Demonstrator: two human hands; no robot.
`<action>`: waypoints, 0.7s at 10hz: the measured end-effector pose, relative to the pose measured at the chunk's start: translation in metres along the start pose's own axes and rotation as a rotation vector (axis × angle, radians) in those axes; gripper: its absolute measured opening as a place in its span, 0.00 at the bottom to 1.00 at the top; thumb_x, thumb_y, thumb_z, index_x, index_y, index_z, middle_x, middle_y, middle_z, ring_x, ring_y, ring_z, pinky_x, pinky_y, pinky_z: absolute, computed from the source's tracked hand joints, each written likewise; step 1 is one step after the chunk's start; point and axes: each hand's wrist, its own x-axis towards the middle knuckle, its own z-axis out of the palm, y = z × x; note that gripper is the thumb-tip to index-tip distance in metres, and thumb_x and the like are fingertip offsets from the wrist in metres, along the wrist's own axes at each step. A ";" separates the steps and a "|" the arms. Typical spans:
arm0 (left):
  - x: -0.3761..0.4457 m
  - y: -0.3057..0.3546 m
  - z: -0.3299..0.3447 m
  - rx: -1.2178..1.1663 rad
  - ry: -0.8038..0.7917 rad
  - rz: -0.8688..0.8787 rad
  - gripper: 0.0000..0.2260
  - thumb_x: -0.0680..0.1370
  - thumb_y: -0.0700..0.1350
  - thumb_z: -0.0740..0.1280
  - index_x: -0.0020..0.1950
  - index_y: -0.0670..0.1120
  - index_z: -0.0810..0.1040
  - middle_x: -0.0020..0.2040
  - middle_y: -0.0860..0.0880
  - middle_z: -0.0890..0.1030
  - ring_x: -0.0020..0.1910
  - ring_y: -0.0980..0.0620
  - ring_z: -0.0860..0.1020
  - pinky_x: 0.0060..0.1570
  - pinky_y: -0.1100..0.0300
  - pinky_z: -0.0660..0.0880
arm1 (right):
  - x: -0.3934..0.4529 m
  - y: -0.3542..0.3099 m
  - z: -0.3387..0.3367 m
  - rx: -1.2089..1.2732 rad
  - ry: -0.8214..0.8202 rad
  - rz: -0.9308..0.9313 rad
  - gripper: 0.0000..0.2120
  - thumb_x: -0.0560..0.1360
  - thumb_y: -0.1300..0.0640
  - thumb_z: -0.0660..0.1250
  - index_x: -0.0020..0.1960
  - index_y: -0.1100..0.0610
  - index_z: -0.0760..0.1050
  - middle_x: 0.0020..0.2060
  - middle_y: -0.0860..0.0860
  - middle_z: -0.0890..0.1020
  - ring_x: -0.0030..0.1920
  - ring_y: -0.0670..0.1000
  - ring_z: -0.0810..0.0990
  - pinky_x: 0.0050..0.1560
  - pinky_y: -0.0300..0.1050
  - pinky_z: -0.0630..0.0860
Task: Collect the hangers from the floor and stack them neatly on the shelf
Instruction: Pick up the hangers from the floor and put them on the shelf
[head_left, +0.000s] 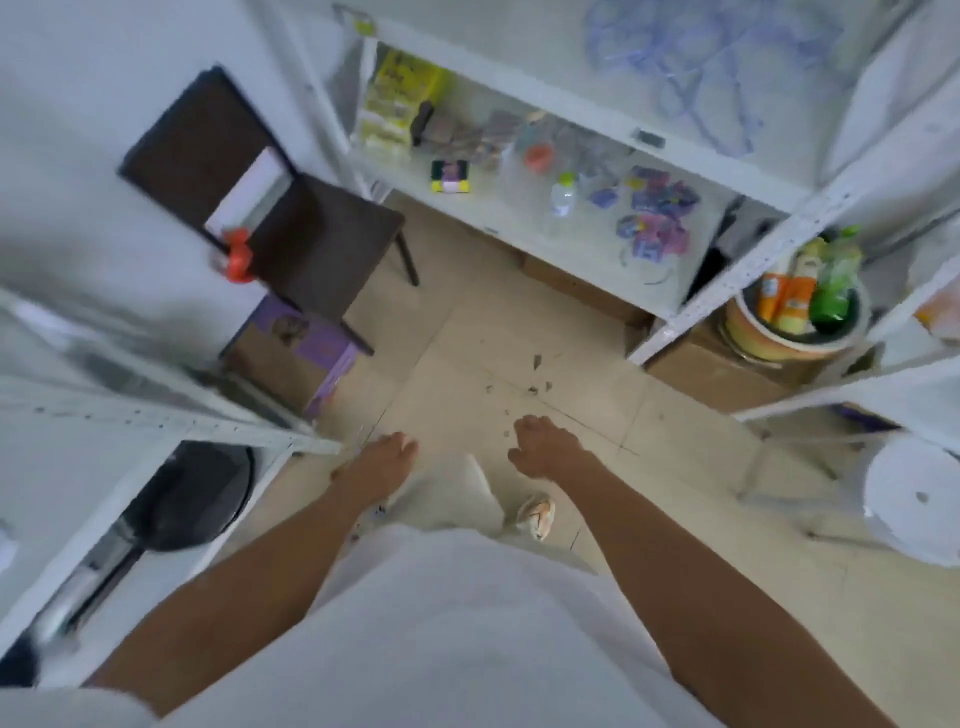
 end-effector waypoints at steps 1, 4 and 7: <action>0.012 0.023 -0.020 -0.053 0.079 -0.081 0.16 0.84 0.52 0.59 0.66 0.43 0.74 0.39 0.61 0.65 0.51 0.44 0.76 0.60 0.44 0.75 | 0.034 -0.004 -0.047 -0.143 0.000 -0.121 0.27 0.83 0.51 0.56 0.79 0.60 0.61 0.78 0.55 0.64 0.78 0.57 0.63 0.73 0.58 0.68; 0.121 0.082 -0.044 -0.141 0.007 -0.097 0.21 0.86 0.50 0.52 0.77 0.44 0.65 0.74 0.39 0.69 0.66 0.36 0.74 0.66 0.43 0.73 | 0.142 -0.004 -0.170 -0.493 -0.100 -0.261 0.27 0.84 0.48 0.56 0.78 0.61 0.62 0.76 0.57 0.65 0.75 0.60 0.65 0.70 0.59 0.69; 0.157 0.117 -0.109 -0.527 0.096 -0.260 0.27 0.84 0.59 0.48 0.70 0.44 0.73 0.67 0.39 0.78 0.62 0.38 0.78 0.62 0.46 0.73 | 0.217 -0.057 -0.261 -0.804 -0.209 -0.458 0.24 0.84 0.49 0.56 0.75 0.59 0.67 0.74 0.58 0.70 0.74 0.58 0.68 0.69 0.57 0.69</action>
